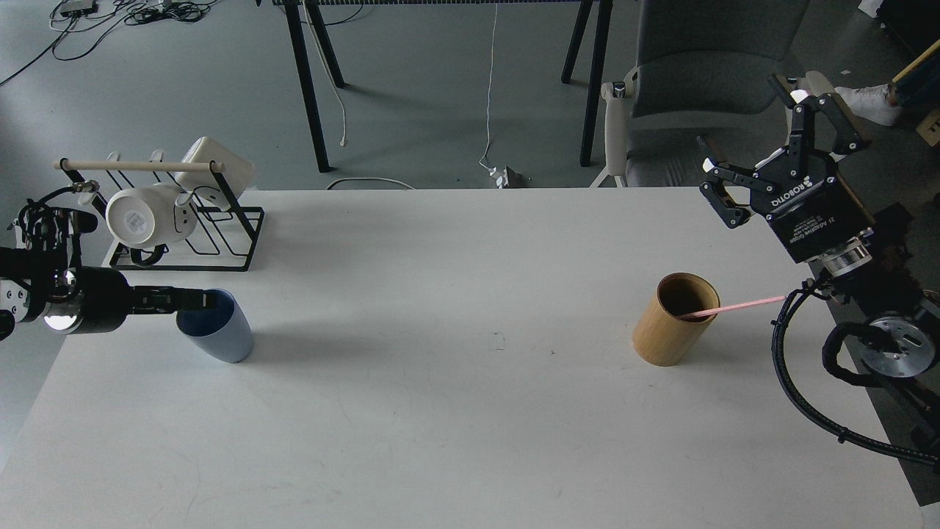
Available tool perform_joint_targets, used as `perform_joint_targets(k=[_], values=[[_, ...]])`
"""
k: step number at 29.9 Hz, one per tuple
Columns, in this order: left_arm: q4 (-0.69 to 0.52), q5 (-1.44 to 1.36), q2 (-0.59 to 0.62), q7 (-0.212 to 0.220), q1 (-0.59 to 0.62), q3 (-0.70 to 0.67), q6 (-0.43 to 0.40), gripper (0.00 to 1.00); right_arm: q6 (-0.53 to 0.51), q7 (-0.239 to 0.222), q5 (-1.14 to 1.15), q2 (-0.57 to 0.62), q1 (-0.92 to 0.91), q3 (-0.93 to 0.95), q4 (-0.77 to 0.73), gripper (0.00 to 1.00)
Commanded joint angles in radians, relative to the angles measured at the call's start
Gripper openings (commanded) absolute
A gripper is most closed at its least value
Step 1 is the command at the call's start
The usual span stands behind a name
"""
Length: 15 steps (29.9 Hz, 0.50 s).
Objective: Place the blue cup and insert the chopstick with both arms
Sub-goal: 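Close the left gripper on the rim of the light blue cup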
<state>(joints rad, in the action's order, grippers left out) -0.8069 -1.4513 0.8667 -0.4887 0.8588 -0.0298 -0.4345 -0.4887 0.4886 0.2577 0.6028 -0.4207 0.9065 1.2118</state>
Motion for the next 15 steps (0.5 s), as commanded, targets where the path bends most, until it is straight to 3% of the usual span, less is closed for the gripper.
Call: perform_joint_targets(k=[1, 15], values=[[0.0, -0.001, 0.0, 0.0, -0.001, 0.001, 0.014, 0.51, 0.0, 0.0, 0.0, 0.0, 0.002, 0.0, -0.002, 0.92], [-0.009, -0.008, 0.002, 0.0, -0.012, 0.004, 0.007, 0.44, 0.0, 0.0, 0.0, 0.0, 0.002, 0.0, -0.005, 0.92]])
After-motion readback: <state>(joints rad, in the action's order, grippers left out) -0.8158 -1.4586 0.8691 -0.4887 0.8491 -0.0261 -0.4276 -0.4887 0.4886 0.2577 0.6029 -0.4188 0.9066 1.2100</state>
